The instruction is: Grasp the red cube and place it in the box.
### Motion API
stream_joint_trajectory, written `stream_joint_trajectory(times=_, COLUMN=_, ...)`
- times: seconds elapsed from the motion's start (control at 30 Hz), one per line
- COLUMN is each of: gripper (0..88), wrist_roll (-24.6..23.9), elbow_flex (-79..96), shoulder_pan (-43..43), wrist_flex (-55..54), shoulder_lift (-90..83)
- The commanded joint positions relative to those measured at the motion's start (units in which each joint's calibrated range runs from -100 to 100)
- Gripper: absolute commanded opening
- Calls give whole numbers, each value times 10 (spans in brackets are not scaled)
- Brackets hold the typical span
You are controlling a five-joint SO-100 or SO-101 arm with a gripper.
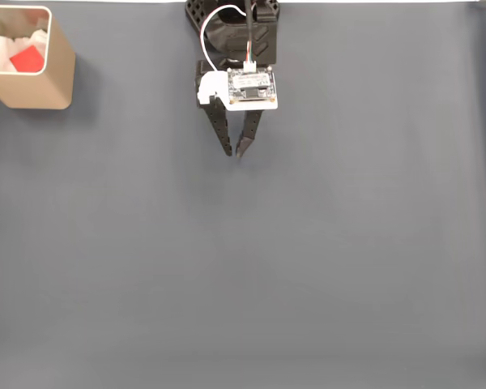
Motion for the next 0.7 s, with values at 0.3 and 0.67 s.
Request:
stream_joint_trajectory(times=0.3, gripper=0, wrist_roll=-22, elbow_flex=14, shoulder_pan=0, wrist_flex=139, shoulder_lift=-71)
stream_joint_trajectory(times=0.67, gripper=3, wrist_roll=-30, elbow_flex=14, shoulder_pan=-4, wrist_flex=251, shoulder_lift=-97)
